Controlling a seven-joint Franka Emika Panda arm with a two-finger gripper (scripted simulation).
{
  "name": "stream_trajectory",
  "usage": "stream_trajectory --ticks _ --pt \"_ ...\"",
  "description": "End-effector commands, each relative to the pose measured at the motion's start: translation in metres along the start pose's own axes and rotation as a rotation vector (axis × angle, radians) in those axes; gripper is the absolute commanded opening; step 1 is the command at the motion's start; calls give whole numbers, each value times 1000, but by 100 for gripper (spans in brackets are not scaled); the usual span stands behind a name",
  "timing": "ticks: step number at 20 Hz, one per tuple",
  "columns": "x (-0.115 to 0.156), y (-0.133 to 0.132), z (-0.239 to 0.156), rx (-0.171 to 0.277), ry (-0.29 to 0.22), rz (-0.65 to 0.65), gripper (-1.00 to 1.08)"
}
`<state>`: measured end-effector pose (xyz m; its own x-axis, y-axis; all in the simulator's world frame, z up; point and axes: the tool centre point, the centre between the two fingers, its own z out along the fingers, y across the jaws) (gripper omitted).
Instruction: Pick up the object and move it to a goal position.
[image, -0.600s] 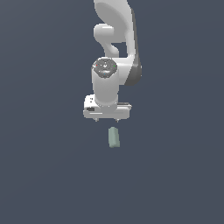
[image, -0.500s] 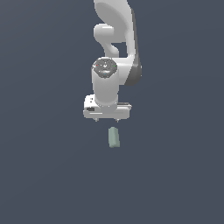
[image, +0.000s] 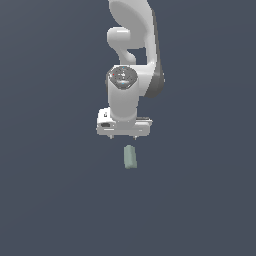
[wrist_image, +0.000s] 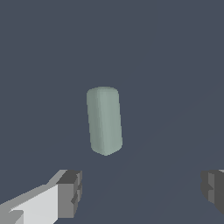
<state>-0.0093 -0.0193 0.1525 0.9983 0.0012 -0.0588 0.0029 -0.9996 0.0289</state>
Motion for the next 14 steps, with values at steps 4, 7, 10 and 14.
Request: stream_trajectory --ticks 4,7,10,14 --pt "2 -2 5 2 3 -5 100" --pt "6 -6 15 5 11 -16 100" --pt "12 -11 29 10 22 -31 100" --pt "20 -21 54 18 40 -55 100"
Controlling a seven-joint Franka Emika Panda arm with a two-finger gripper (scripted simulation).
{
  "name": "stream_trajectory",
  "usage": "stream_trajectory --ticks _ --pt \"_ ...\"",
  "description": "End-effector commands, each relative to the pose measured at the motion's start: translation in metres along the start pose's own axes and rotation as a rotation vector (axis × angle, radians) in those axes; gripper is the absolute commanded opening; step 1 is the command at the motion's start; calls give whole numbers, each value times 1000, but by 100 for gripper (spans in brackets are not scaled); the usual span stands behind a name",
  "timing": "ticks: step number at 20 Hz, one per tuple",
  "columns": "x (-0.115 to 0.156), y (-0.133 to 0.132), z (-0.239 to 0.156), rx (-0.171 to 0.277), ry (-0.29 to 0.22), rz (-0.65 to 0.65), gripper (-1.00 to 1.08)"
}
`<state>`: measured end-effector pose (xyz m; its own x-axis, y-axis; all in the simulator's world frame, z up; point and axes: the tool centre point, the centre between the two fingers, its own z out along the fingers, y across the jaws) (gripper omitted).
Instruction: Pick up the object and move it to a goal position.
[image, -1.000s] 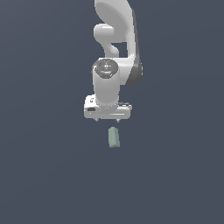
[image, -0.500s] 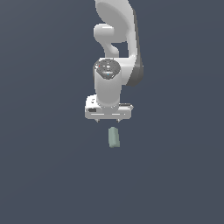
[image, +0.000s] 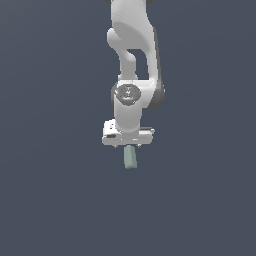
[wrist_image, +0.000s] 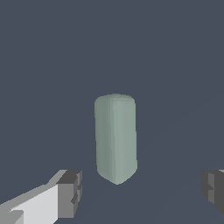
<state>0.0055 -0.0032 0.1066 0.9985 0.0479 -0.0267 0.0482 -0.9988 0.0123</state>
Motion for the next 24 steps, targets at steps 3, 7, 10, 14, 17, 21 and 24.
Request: stream_trajectory --ticks 3,7,10,14,17,21,24 --pt "7 -9 23 8 17 -22 100" --pt "9 -13 34 11 25 -33 100" --pt "10 -13 37 12 27 -35 100" --pt "9 -13 39 11 24 -34 100" --pt "9 -13 48 11 25 -34 100" --pt "9 -14 69 12 25 -34 100" --pt "10 -14 81 12 27 -35 100"
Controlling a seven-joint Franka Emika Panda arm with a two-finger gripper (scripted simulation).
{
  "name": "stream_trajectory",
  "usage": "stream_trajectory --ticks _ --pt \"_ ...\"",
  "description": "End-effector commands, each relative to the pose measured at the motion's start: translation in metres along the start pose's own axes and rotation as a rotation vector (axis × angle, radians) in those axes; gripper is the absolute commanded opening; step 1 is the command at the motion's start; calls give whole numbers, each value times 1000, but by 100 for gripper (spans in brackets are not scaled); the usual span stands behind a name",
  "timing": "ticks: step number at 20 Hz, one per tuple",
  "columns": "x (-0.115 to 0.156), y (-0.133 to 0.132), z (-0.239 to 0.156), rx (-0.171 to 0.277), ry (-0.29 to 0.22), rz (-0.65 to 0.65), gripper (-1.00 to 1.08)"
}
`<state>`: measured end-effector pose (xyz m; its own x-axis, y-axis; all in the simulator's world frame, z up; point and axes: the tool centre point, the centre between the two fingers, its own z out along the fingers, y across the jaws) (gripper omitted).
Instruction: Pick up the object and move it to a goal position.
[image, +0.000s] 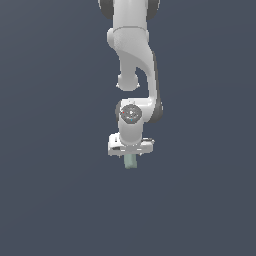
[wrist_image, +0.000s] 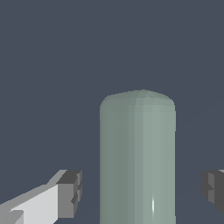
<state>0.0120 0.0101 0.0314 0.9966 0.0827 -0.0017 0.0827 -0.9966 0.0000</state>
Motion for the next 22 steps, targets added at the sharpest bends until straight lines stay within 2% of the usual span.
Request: stream_trajectory --ticks 1,5,6,22 --pt "0 0 8 0 1 0 100" --pt "1 0 12 0 1 0 100" --pt "1 0 12 0 1 0 -100" --pt "0 1 2 0 2 -1 -100"
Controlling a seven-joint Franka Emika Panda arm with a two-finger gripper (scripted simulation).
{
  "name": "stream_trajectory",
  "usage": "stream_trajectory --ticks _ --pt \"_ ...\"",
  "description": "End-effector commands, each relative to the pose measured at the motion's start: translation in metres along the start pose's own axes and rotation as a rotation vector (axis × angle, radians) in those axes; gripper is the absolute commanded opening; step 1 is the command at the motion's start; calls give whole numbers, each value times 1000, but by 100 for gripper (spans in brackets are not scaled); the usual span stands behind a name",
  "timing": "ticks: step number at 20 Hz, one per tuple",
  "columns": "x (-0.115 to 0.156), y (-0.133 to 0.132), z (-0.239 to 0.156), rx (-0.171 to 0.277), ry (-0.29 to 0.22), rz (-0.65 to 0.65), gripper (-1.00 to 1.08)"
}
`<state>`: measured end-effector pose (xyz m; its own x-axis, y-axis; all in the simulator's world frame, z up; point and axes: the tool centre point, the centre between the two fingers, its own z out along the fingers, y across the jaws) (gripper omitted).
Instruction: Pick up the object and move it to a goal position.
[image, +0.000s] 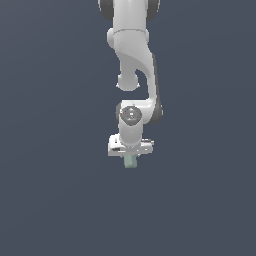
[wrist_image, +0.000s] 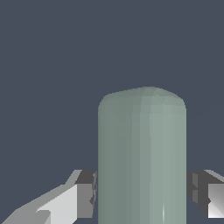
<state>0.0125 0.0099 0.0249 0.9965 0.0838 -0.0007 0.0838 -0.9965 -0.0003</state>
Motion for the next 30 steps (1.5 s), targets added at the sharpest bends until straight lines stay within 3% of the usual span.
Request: stream_trajectory --ticks 1,10,23,30 --pt "-1 1 -8 0 1 0 -100" --pt "-8 7 -65 0 1 0 -100" --pt "-25 23 -210 0 1 0 -100" --pt "-30 30 -268 0 1 1 -100"
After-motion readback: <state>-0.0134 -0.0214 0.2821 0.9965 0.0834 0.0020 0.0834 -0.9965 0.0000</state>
